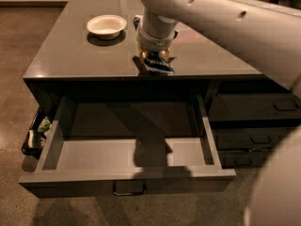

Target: Pick blue chip bag from top drawer and place on counter

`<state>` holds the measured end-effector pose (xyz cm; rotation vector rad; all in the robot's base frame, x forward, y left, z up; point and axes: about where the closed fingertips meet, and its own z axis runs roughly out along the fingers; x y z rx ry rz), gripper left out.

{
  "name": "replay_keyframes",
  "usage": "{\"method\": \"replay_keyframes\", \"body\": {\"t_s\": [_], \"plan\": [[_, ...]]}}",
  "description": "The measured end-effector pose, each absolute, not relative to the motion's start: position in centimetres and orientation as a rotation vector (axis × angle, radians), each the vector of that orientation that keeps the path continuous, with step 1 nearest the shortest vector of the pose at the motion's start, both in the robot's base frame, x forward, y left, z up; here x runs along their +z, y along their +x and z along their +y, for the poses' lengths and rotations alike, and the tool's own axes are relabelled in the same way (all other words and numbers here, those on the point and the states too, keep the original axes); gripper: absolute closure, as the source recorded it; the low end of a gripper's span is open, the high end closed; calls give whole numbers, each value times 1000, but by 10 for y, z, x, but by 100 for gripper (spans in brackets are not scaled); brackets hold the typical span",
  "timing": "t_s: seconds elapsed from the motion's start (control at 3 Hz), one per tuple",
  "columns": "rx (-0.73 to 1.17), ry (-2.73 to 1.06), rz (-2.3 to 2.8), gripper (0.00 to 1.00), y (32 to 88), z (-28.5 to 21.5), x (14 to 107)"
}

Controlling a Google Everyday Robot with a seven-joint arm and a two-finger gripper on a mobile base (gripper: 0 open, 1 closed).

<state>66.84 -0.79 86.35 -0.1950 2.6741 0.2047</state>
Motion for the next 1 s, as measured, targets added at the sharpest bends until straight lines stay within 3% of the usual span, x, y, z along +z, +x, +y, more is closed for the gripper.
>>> {"method": "replay_keyframes", "body": {"t_s": [0.67, 1.0], "plan": [[216, -210, 2655, 100, 747, 0, 867], [232, -199, 2629, 100, 757, 1, 878]]}}
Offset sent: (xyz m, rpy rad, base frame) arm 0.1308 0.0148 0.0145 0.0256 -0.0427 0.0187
